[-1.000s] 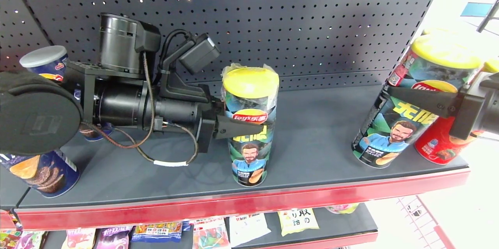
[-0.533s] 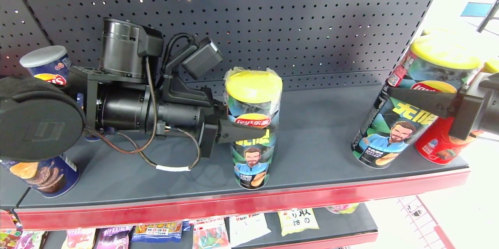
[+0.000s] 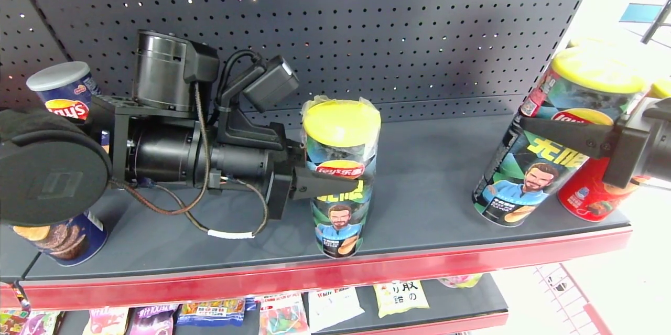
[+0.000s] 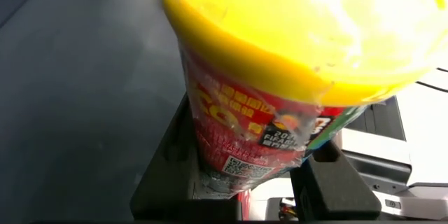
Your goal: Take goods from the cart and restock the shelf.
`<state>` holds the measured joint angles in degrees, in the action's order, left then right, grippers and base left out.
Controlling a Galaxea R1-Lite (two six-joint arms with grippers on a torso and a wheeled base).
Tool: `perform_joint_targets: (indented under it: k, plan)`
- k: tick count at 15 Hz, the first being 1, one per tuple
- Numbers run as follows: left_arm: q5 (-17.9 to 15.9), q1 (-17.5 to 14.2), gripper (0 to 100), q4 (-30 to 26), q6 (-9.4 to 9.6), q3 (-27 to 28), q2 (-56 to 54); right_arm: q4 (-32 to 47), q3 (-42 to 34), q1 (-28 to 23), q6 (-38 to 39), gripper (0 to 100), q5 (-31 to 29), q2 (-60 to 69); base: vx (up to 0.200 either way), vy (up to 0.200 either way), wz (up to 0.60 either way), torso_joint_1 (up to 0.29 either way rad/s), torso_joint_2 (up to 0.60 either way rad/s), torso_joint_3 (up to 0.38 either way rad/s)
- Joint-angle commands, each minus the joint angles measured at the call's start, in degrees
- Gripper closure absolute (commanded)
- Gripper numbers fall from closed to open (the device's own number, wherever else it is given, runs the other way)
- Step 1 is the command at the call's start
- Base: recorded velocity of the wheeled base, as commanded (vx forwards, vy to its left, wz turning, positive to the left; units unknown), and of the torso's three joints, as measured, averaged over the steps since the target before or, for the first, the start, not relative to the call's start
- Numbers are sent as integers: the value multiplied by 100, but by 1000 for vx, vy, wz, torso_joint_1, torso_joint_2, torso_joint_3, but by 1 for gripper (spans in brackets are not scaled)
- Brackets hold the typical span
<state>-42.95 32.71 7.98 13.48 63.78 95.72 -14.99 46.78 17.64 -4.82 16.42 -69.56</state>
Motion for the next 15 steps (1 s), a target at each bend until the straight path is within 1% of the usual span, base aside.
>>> perform_joint_targets:
  k: [1,3,5,8,10,12,13,14,15]
  plan:
    - [-12,-1,0,-7,-4,-15,-18,-3,16,11,-11,100,10,-23,0,0,0,0,0,0]
    - [-3,-1,0,-7,-12,-50,-36,-3,121,47,-11,100,10,-137,0,0,0,0,0,0]
    - [-3,-10,0,-7,-30,-208,-194,5,429,99,-28,100,10,-365,0,0,0,0,0,0]
    - [6,-195,0,-7,-30,-832,-748,5,956,424,-37,100,-16,-893,0,0,0,0,0,0]
    - [32,-458,0,-7,-21,-1298,-1170,-3,1246,627,-37,100,-7,-1341,0,0,0,0,0,0]
    - [331,-739,0,-7,-21,-1834,-1706,-3,1615,820,-37,100,-7,-1798,0,0,0,0,0,0]
    - [375,-845,0,-7,-30,-2010,-1899,-3,1756,838,-46,100,1,-1956,0,0,0,0,0,0]
    - [401,-1073,0,-7,-65,-2388,-2312,-12,2046,917,-46,100,1,-2343,0,0,0,0,0,0]
    - [401,-1205,0,-16,-109,-2616,-2558,-12,2204,934,-46,100,10,-2580,0,0,0,0,0,0]
